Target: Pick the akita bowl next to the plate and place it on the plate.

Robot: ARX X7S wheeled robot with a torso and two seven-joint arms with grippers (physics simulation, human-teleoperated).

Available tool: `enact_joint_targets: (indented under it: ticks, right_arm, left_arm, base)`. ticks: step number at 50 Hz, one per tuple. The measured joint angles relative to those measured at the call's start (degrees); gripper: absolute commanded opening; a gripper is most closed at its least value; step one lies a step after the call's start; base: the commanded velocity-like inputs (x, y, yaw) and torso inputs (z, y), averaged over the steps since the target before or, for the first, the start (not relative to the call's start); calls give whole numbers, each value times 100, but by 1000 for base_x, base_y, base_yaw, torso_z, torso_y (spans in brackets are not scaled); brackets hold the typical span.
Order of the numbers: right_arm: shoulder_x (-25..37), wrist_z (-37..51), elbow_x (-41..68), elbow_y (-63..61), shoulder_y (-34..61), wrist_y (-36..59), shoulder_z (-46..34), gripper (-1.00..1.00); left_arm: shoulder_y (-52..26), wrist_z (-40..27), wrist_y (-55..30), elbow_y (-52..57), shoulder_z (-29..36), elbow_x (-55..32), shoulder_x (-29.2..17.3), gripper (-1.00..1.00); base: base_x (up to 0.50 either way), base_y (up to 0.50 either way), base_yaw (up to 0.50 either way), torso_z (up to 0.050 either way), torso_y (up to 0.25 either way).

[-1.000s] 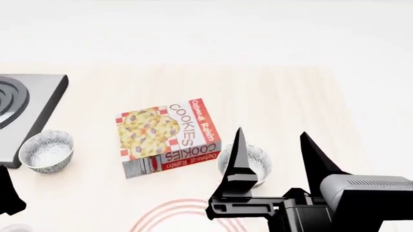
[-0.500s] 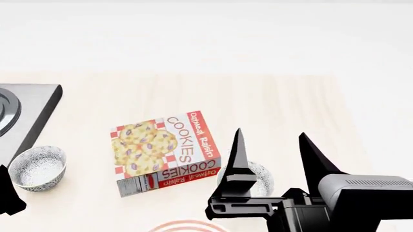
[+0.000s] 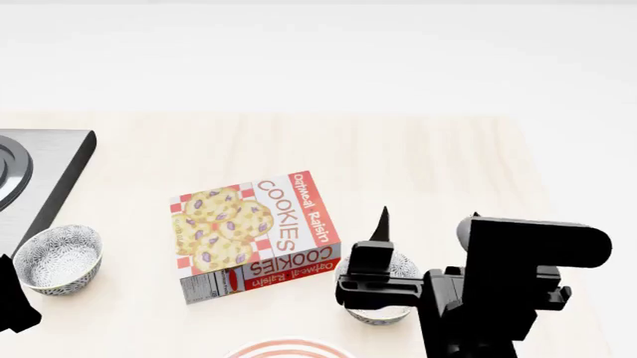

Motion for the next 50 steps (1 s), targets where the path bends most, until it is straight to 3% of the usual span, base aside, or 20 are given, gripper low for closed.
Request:
enact_joint_targets:
  ticks: [24, 50]
  right_arm:
    - [-7, 110, -152, 2202, 1857, 1459, -585, 100]
    - [-330, -575, -508, 5021, 3193, 1346, -1142, 100]
  left_arm:
    - [13, -55, 26, -2, 44, -63, -50, 100]
    - [6, -117, 56, -41, 88, -126, -95, 100]
  base:
    - [0, 0, 0, 0, 0]
    - [0, 0, 0, 0, 0]
